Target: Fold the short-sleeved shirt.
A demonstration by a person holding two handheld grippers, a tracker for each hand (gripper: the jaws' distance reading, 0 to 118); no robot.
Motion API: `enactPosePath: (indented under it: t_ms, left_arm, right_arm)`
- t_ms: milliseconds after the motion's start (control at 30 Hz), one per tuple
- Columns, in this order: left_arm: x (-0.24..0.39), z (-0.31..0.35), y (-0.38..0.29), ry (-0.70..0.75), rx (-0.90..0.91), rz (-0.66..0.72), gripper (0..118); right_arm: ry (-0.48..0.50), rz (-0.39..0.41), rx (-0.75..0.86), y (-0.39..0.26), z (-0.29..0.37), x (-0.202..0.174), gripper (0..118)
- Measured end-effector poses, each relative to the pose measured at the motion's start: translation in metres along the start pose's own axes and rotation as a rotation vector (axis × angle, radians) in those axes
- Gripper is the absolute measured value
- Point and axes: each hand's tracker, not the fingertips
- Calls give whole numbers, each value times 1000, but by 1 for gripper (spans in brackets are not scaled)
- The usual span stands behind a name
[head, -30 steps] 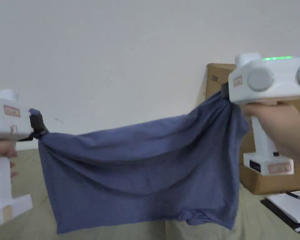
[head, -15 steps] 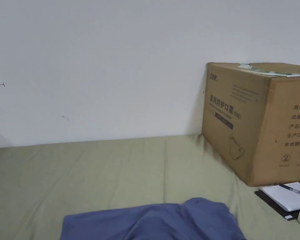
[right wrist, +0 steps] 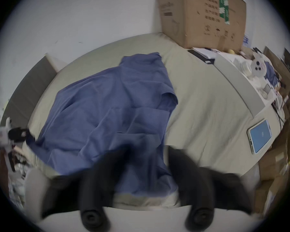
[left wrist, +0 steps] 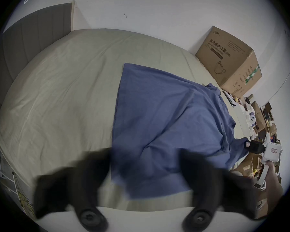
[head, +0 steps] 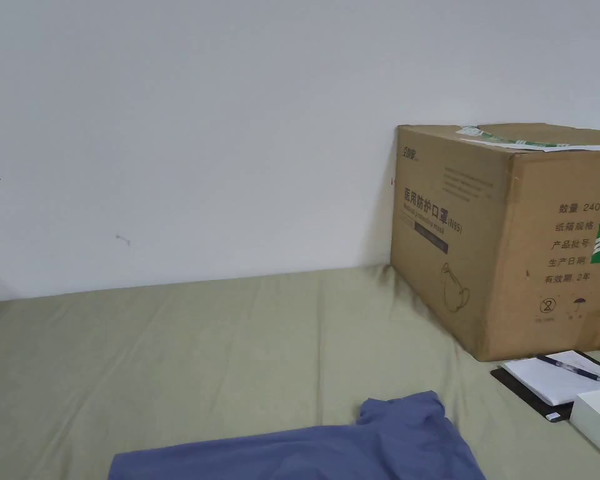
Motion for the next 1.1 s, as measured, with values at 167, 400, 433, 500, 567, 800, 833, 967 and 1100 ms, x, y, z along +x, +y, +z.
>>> enactPosePath:
  t_ms: [167,400,433,500,567,800,833,967,1100]
  left_arm:
    - [27,38,0,-81,104,-20,115]
    - [74,109,-29,-128,434,-222,80]
    - [83,121,-39,-126,543,-215,39]
    - [103,133,-50,-93,659,-238,0]
    - [101,135,-58,-116,696,-264,0]
    - [101,140,19,-108,628,-314,0]
    - [93,130,48,-116,578,-267,0]
    - [58,50,167,-167,241,-104,0]
    - [29,-64,232,-81,-118,-67,16]
  right_arm:
    - [59,-27,145,8,33,-12,113]
    - [111,192,635,-18,135,-84,39]
    - [90,226,726,-26,146,-97,5]
    - [84,265,819,-37,155,-118,0]
    - [197,230,846,-40,162,-129,0]
    - [204,298,834,-22,164,-142,0]
    - [188,316,827,-19,161,-143,0]
    - [189,264,755,-5,135,-134,0]
    - [214,161,650,10,97,-122,0]
